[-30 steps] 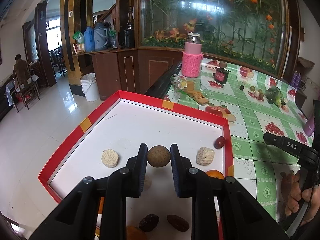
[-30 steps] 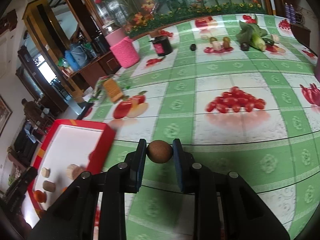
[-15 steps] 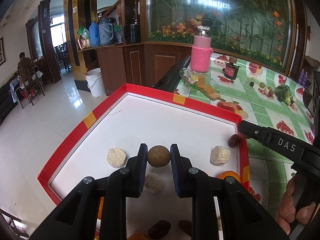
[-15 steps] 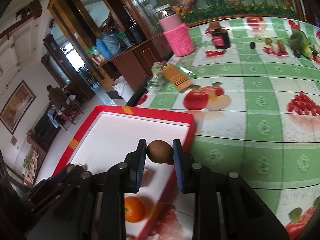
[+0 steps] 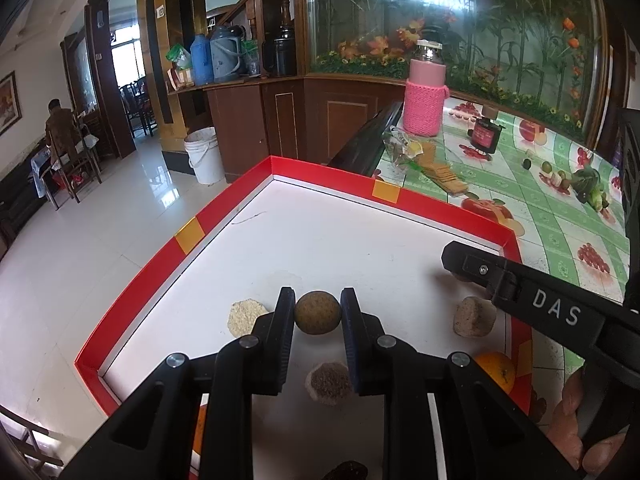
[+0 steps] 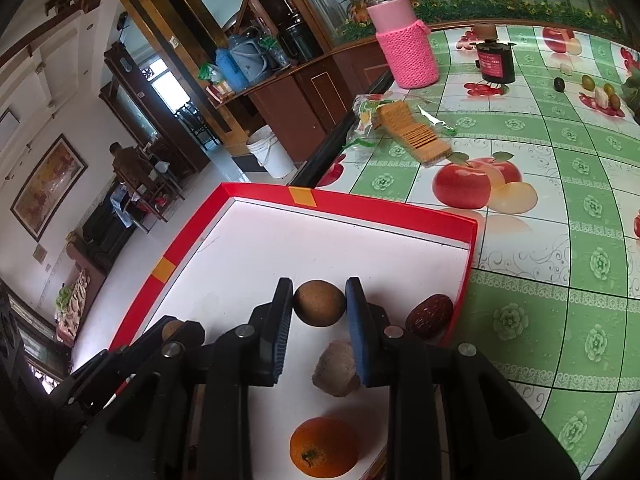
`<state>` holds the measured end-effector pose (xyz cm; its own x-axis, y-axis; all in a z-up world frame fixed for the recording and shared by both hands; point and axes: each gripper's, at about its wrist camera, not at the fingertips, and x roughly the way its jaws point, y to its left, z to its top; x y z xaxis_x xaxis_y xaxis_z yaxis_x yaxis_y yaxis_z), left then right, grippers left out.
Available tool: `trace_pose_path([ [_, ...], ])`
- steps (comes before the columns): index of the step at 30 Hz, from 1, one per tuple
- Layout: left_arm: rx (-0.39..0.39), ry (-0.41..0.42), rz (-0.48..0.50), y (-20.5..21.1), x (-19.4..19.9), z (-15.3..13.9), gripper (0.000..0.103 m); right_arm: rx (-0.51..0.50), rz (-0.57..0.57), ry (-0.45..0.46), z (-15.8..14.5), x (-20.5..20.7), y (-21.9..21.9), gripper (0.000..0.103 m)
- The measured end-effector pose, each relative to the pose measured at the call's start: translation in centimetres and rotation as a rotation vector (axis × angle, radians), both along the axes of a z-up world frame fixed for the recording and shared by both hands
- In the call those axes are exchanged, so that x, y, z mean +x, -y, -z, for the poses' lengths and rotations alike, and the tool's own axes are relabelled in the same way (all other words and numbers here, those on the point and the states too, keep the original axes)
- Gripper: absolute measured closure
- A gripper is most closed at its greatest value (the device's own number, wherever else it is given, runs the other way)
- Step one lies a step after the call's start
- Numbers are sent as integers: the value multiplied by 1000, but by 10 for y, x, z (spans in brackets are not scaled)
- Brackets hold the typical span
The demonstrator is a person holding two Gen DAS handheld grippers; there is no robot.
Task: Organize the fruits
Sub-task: 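Lower both kiwis into the tray while both tools open to release them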
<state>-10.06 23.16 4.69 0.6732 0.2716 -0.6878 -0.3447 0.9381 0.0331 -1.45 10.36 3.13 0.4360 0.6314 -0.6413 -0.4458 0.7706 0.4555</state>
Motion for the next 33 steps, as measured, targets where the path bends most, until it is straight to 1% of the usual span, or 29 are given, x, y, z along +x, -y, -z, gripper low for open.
trace_pose_path([
  [4,2,-8,-4,0,1,1,81,-16,-13,-11,4,0,-3,73],
  [8,1,-37,-11,-1,4,4,81,-40,-24,-34,10,4,-6,73],
  [12,-4,-71,-12,-2,6,7,81,-69,-30,-18,11,2,-9,73],
  [15,-19,-113,-14,-3,8,13,80,-81,-35,-14,11,2,-10,73],
  [17,-10,-119,-15,-2,8,12,80,-94,-41,-10,11,2,-10,73],
  [18,-8,-123,-16,-2,9,12,78,-101,-42,-7,11,2,-10,73],
  [19,-9,-131,-20,-2,8,12,72,-106,-43,-8,11,2,-9,73],
  [20,-9,-135,-26,-3,8,11,69,-103,-46,-14,10,2,-8,72],
  [22,-1,-135,-41,-3,7,10,58,-68,-44,-34,8,5,0,65],
  [23,4,-134,-45,-3,6,9,55,-41,-38,-38,5,6,6,64],
  [25,21,-128,-58,-1,5,6,47,2,-30,-27,-3,6,15,60],
  [26,32,-120,-63,0,4,4,45,11,-28,-18,-5,4,18,58],
  [27,39,-115,-64,0,3,1,41,19,-21,-7,-8,3,21,55],
  [28,51,-110,-67,2,2,-1,33,25,-16,-2,-9,3,23,52],
  [30,73,-105,-75,3,1,-4,26,35,2,3,-11,2,28,51],
  [33,106,-97,-86,4,-4,-9,25,41,38,12,-12,3,39,51],
])
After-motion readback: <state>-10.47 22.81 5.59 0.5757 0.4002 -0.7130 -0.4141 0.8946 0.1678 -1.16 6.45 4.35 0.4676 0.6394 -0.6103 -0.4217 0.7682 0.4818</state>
